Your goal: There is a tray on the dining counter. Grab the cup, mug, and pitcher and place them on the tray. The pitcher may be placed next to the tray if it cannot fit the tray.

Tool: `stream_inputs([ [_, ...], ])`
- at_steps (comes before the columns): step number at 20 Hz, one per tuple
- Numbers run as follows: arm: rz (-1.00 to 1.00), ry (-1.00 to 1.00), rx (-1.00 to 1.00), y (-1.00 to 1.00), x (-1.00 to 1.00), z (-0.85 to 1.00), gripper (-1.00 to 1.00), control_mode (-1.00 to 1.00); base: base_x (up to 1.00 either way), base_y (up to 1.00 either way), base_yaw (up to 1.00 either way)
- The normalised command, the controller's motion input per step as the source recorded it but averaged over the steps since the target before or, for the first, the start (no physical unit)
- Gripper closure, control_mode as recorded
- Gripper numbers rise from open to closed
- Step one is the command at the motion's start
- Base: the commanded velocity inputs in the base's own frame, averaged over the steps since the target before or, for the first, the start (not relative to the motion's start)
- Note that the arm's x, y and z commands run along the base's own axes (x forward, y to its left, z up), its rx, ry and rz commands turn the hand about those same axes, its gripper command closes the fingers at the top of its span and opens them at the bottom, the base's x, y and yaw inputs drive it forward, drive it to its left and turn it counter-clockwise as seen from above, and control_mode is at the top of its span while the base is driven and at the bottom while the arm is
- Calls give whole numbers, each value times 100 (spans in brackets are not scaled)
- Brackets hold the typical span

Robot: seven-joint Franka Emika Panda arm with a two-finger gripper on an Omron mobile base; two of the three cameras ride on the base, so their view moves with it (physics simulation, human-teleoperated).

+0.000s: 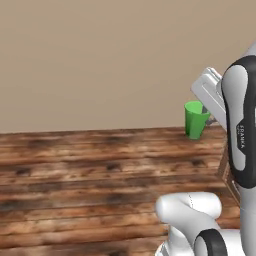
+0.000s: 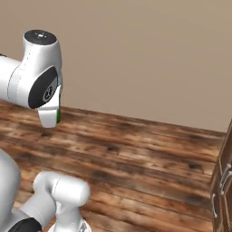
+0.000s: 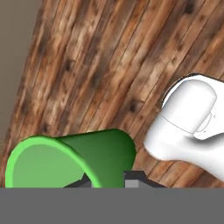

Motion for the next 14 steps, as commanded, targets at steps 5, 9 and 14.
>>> stream_inputs([
  [5, 0, 0, 0, 0, 0, 0, 100, 100, 100, -46, 37],
  [9, 0, 0, 0, 0, 0, 0, 100, 100, 100, -59, 55],
  [14, 0, 0, 0, 0, 0, 0, 100, 100, 100, -37, 68],
])
